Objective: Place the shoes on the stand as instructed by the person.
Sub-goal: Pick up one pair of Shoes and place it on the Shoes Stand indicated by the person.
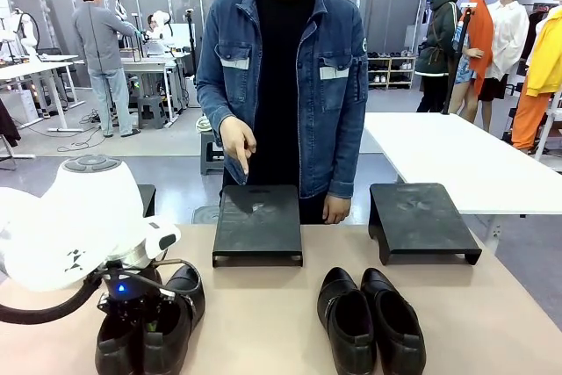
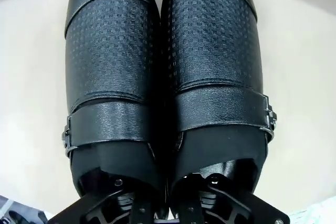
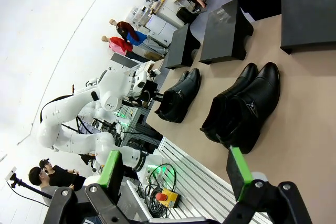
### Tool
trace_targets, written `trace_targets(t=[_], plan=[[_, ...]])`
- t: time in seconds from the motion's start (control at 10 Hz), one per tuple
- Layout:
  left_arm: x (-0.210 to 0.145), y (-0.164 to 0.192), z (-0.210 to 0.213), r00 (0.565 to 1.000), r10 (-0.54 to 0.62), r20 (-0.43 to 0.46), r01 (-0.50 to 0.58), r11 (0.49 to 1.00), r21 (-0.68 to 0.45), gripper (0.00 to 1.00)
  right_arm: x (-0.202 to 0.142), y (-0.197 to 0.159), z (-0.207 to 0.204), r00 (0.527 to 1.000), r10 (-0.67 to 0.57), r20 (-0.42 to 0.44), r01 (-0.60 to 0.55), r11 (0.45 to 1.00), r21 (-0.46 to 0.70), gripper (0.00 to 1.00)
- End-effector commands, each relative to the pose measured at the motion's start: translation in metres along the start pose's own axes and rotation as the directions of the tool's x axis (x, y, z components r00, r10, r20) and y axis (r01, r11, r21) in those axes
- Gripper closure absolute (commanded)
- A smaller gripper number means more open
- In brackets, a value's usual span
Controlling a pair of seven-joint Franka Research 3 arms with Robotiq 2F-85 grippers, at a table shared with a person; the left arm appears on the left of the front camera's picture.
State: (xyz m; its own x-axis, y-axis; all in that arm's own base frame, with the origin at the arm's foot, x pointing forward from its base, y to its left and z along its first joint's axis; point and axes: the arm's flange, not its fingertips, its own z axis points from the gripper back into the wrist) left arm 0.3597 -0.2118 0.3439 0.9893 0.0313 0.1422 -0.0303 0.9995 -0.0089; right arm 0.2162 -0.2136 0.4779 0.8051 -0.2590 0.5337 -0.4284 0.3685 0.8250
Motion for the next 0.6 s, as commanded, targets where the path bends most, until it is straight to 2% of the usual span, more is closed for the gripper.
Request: trace_targets(t=[0.0, 0.2, 0.5], plan=[[-0.083, 0.044, 0.032, 0.997, -0.046, 0.058, 0.045, 0.999, 0.017, 1.0, 0.002, 0.001, 0.002, 1.0, 0.02, 0.008, -0.02, 1.0, 0.009, 0.0], [-0.077, 0.037, 0.084, 0.992, -0.06, 0.112, 0.058, 0.998, 0.022, 1.0, 0.002, 0.001, 0.002, 1.0, 0.02, 0.008, -0.02, 1.0, 0.009, 0.0], [-0.069, 0.038, 0.105, 0.986, -0.065, 0.156, 0.062, 0.998, 0.021, 1.0, 0.002, 0.001, 0.002, 1.0, 0.02, 0.008, -0.02, 1.0, 0.009, 0.0]])
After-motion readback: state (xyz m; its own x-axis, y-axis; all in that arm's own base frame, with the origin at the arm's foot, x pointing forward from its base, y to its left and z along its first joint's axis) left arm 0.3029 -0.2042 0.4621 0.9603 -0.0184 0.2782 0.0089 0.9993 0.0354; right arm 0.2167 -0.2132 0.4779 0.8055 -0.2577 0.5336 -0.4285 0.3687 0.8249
